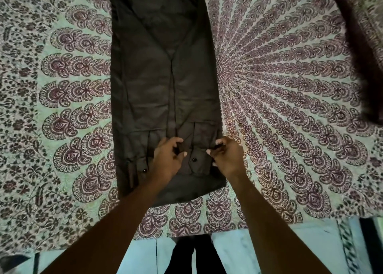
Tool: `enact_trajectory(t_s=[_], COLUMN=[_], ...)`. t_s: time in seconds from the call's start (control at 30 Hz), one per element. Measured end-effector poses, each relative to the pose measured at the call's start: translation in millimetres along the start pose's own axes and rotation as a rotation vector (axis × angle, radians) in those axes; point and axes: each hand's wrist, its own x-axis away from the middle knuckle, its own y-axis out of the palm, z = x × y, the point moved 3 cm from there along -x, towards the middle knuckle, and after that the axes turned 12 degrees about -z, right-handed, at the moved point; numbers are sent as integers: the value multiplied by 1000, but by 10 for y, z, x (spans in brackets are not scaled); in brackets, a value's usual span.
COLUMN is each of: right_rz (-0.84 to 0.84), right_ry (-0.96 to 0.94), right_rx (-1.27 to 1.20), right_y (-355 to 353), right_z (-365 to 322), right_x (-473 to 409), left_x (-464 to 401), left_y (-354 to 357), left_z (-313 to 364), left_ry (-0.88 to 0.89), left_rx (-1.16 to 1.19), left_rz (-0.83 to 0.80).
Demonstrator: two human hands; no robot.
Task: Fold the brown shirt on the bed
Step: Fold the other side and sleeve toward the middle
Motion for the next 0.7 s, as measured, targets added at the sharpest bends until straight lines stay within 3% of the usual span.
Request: enact_trajectory(t_s=[0.33,0.6,0.7], right_rz=[8,92,99], right_ry=[-112,-106,-99], right_rx=[355,318,328], right_y=[82,78,64], right_z=[69,120,77], right_x=[54,32,14], left_x=[132,106,119], left_y=[81,89,36], left_z=[-35,46,101], left_ry=[15,19,13], left_rx=[-193,-286,-463], left_rz=[-154,-226,-182])
